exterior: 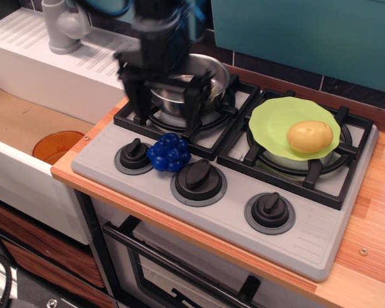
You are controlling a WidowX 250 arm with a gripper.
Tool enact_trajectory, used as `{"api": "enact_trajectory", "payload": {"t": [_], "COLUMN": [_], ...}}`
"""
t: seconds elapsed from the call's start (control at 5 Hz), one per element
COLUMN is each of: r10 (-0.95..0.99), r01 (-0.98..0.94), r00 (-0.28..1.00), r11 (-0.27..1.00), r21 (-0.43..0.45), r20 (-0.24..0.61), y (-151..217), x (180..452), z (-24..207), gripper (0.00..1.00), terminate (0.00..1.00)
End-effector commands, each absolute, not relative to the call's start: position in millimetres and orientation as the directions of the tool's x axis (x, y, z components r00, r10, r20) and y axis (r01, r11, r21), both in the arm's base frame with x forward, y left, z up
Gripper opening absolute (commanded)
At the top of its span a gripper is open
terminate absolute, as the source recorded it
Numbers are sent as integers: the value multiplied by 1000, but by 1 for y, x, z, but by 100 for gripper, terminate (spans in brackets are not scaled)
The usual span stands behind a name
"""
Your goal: Put potato on plate and blueberry in pot or pan on stove
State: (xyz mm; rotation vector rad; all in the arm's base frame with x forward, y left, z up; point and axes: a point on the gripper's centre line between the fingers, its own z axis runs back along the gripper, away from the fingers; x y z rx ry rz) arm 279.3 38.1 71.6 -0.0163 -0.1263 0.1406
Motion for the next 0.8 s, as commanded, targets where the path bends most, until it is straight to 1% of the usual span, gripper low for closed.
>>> {"api": "enact_trajectory", "payload": {"t": [0.0,0.6], "r10": [141,182], "r01": [-137,-179], "r00": [964,949], "r11": [990,983], "r21": [-31,-34], "r20": [227,258], "y": [44,28], "x": [293,286], "z": [62,38], "gripper": [100,100], "terminate": [0,0]}}
